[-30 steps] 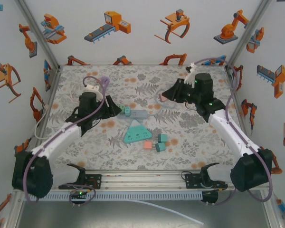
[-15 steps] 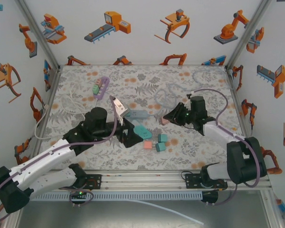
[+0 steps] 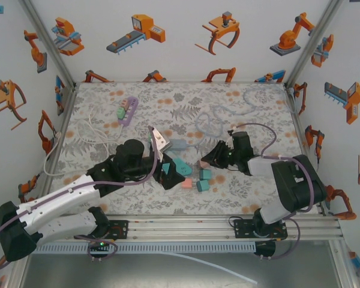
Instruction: Pull the plug off the socket
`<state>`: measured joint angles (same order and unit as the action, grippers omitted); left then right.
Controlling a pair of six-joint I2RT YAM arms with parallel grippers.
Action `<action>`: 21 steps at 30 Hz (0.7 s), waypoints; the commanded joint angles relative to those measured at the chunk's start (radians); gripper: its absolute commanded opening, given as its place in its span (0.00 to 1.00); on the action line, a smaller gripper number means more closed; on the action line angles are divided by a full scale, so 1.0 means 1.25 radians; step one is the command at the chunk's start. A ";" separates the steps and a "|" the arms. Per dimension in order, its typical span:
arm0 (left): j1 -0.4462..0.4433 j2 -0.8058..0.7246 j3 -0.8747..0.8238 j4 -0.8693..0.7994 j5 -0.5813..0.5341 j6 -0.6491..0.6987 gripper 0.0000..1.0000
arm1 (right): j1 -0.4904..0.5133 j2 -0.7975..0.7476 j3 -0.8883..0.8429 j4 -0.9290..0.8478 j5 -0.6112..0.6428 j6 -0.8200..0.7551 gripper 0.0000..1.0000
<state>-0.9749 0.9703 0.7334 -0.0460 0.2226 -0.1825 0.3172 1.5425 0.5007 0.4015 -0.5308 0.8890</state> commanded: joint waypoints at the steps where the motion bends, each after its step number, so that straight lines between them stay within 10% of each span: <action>1: -0.003 -0.020 -0.013 0.017 -0.058 -0.001 0.97 | 0.003 0.010 -0.020 0.039 0.038 -0.015 0.36; 21: -0.002 -0.049 -0.022 -0.038 -0.286 -0.077 0.97 | 0.004 -0.302 0.058 -0.274 0.233 -0.205 0.56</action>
<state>-0.9749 0.9302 0.7113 -0.0738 -0.0628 -0.2409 0.3183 1.2362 0.4976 0.1421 -0.3153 0.7456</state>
